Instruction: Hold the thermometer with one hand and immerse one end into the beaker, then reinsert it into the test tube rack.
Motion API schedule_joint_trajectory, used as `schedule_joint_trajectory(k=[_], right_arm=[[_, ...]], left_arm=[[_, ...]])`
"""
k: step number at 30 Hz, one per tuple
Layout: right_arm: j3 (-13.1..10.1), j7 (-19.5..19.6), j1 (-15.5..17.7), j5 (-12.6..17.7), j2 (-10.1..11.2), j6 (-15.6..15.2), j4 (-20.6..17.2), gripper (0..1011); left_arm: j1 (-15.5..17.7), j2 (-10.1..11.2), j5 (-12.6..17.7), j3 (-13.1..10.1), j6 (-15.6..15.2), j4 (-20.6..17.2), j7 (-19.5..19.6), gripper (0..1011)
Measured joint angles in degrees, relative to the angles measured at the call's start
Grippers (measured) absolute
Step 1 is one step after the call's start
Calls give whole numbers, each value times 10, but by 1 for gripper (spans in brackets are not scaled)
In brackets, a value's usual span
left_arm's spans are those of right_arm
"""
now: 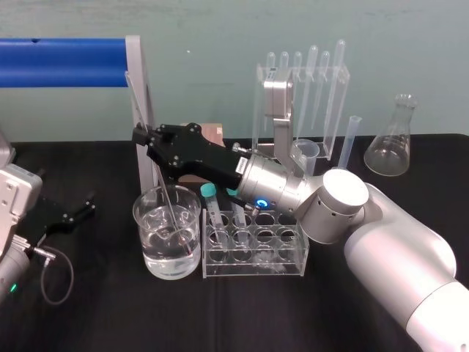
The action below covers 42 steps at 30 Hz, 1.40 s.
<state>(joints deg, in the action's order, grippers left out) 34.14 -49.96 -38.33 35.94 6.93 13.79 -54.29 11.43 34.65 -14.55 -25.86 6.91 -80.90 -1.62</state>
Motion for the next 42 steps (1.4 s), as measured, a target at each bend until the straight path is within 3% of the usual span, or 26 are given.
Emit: schedule_joint_trajectory(k=[42], right_arm=[[-5, 2, 5, -3, -5, -6, 7, 56]], left_arm=[[0, 0, 0, 0, 0, 0, 0, 1008]])
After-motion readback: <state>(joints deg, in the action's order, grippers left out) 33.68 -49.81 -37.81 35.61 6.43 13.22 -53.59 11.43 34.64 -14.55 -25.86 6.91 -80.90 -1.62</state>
